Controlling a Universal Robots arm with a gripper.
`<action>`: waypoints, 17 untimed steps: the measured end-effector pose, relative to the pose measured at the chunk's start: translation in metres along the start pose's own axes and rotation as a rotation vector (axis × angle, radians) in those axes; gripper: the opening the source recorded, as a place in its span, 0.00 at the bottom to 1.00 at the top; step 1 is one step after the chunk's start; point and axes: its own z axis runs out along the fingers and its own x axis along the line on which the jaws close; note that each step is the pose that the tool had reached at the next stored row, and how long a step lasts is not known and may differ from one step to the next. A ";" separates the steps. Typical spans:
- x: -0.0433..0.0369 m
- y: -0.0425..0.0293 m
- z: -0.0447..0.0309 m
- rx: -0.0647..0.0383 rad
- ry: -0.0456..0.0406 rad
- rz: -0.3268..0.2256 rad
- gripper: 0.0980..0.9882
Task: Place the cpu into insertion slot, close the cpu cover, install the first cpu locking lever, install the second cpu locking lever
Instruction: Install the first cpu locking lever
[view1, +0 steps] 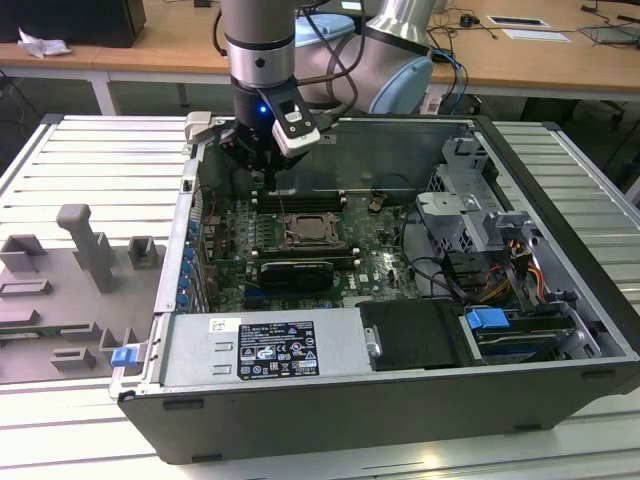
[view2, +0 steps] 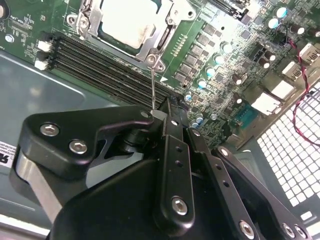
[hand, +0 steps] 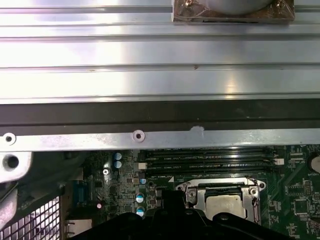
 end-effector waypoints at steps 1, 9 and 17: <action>-0.0005 0.0000 0.0000 0.000 0.0000 0.000 0.01; -0.0057 0.0002 0.0003 0.000 0.0000 0.000 0.01; -0.0168 0.0004 0.0009 0.000 0.0001 0.000 0.01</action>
